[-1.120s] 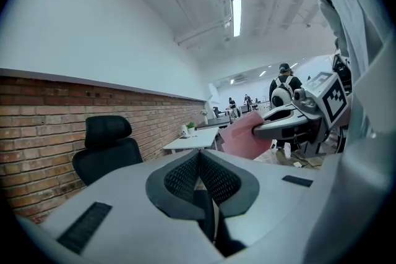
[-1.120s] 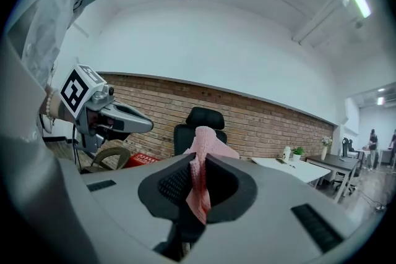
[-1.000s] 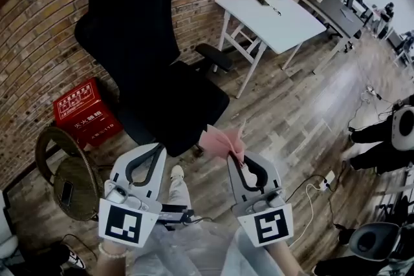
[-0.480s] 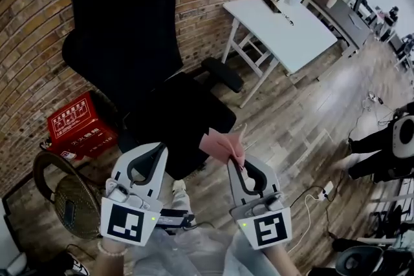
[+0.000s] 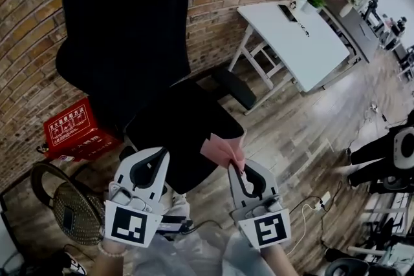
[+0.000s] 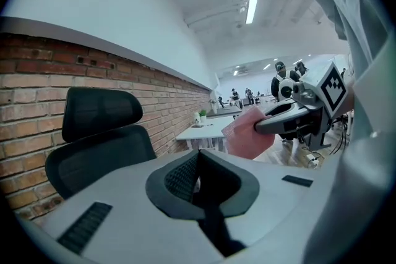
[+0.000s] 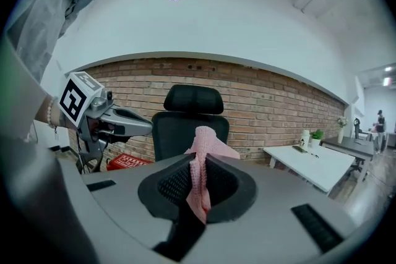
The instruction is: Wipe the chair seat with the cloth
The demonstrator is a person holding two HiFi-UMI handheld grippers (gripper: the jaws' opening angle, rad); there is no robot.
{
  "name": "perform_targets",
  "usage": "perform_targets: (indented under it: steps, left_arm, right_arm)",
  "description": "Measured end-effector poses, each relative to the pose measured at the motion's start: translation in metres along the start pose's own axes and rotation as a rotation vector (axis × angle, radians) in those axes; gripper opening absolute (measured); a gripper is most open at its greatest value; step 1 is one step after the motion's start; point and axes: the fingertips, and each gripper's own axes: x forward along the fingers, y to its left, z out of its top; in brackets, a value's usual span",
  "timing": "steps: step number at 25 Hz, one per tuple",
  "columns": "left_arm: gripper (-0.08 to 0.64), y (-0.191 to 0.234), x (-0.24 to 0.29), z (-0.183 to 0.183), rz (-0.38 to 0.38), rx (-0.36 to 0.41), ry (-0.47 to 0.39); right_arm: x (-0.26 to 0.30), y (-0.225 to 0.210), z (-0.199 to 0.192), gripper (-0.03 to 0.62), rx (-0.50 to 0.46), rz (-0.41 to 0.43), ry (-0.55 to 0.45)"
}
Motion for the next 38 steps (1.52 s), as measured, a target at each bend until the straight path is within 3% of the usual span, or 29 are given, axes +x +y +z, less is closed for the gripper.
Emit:
perform_targets:
  steps: [10, 17, 26, 38]
  left_arm:
    - [0.020, 0.036, 0.034, -0.052, 0.021, -0.019, 0.074]
    - [0.018, 0.051, 0.060, -0.077, 0.060, -0.043, 0.095]
    - [0.018, 0.061, 0.078, -0.141, 0.193, -0.103, 0.191]
    - [0.018, 0.097, 0.051, -0.240, 0.374, -0.154, 0.279]
  right_arm:
    - [0.077, -0.003, -0.034, 0.058, -0.045, 0.085, 0.039]
    - [0.122, -0.013, -0.067, 0.058, -0.051, 0.192, 0.071]
    - [0.179, -0.016, -0.121, 0.058, -0.111, 0.363, 0.118]
    - [0.259, 0.038, -0.223, 0.058, -0.050, 0.531, 0.236]
